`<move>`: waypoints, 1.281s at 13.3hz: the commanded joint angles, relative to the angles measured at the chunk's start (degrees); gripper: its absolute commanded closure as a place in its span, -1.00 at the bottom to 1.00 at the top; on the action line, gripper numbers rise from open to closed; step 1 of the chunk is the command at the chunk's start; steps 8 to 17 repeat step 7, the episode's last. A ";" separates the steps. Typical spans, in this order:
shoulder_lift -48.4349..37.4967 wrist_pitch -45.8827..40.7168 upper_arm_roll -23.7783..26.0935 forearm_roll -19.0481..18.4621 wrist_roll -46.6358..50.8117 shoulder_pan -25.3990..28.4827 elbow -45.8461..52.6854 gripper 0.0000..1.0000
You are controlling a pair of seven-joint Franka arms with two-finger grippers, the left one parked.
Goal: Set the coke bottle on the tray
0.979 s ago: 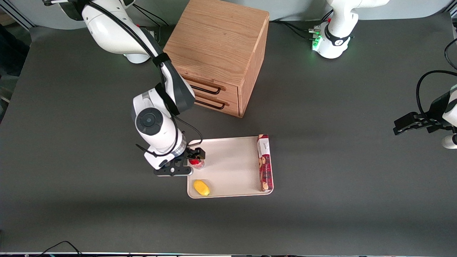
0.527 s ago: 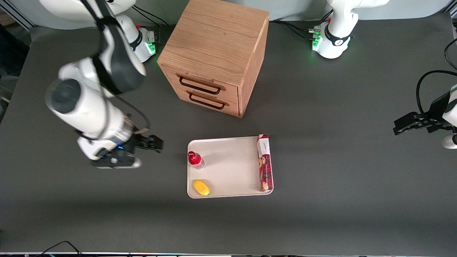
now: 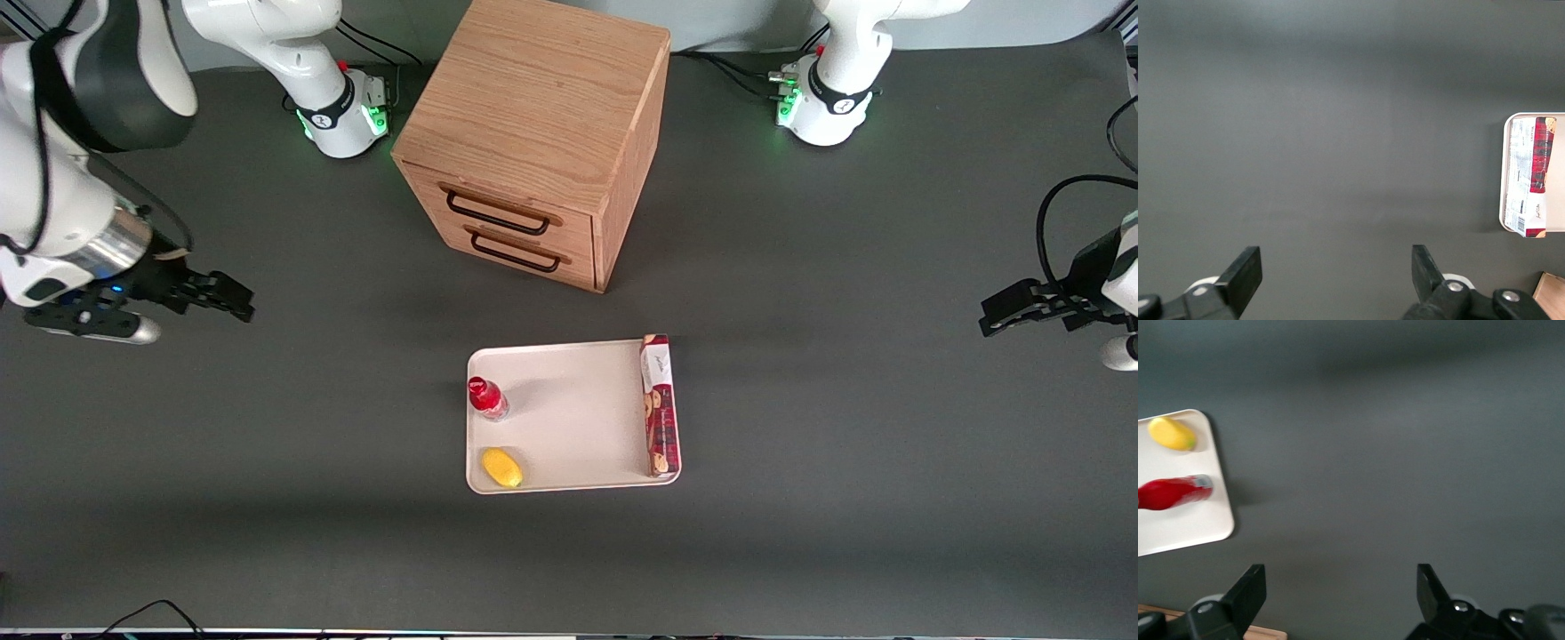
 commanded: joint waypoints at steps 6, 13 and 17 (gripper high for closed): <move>-0.28 -0.44 -4.76 3.64 -1.71 0.80 0.59 -1.00; -0.19 -0.44 -4.94 3.38 -1.89 0.80 0.95 -1.00; -0.19 -0.44 -4.94 3.38 -1.89 0.80 0.95 -1.00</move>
